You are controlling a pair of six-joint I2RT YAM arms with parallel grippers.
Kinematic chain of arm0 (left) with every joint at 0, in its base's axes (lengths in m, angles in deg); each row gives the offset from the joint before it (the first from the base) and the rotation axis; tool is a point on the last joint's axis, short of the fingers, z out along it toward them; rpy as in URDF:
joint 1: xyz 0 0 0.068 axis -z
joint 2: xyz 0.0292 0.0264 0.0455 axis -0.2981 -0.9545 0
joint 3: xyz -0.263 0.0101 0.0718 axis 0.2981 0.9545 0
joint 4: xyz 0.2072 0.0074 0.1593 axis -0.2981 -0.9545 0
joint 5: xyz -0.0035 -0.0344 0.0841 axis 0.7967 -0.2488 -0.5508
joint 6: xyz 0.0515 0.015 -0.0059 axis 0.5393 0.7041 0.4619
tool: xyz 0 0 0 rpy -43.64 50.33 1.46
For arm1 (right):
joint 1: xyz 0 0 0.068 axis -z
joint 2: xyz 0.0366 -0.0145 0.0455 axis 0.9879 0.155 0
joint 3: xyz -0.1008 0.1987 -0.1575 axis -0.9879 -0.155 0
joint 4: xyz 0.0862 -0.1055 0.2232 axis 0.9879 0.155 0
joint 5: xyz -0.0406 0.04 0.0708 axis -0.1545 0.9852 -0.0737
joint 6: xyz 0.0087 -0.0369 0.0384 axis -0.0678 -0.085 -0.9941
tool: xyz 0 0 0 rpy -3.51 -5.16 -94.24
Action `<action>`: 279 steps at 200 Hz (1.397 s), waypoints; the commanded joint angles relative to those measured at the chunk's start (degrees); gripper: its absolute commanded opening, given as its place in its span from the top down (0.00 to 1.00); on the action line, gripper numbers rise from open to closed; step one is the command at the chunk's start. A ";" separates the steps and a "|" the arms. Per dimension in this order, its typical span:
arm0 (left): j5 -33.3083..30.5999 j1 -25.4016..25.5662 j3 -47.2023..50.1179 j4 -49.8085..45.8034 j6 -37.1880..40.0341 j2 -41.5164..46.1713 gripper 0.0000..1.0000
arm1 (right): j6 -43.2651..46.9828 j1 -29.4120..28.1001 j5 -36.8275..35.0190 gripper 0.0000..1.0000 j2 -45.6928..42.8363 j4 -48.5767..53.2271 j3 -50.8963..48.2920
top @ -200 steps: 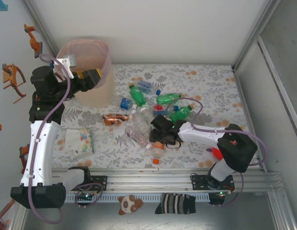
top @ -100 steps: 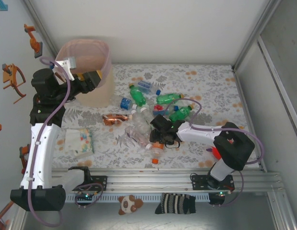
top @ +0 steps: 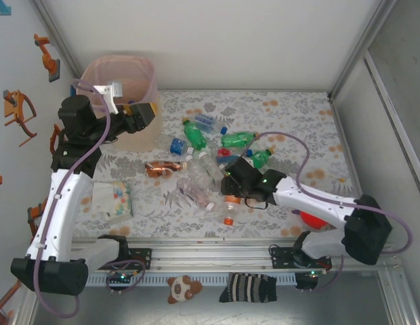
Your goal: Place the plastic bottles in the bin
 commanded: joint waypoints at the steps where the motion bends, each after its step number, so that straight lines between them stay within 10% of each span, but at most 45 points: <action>1: 3.77 1.46 -0.04 3.83 0.90 -0.60 0.26 | 7.42 0.16 -6.09 0.42 -4.49 2.53 3.90; 104: 9.88 7.50 5.26 24.84 -9.40 -2.72 0.20 | 35.50 0.18 -7.87 0.43 -14.39 -3.16 18.72; 279: 17.21 37.02 -2.18 16.70 17.37 -9.56 0.10 | 44.09 0.16 17.16 0.46 -18.20 -20.90 27.46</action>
